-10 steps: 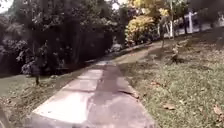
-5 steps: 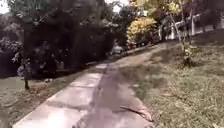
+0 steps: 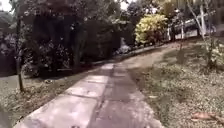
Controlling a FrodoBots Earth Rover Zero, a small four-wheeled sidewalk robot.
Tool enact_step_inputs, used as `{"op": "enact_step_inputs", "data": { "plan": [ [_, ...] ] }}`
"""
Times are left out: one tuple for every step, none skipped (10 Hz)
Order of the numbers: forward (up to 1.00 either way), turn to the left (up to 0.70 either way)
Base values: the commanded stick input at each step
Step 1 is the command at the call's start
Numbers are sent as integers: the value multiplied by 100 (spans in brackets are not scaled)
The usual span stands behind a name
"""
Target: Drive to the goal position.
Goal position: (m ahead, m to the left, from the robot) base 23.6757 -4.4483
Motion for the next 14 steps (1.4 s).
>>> {"op": "enact_step_inputs", "data": {
  "plan": [
    [95, 0],
    [95, 0],
    [95, 0],
    [95, 0],
    [95, 0],
    [95, 0],
    [95, 0],
    [95, 0],
    [95, 0],
    [95, 0],
    [95, -3],
    [95, -22],
    [95, -37],
    [95, -33]
  ]
}}
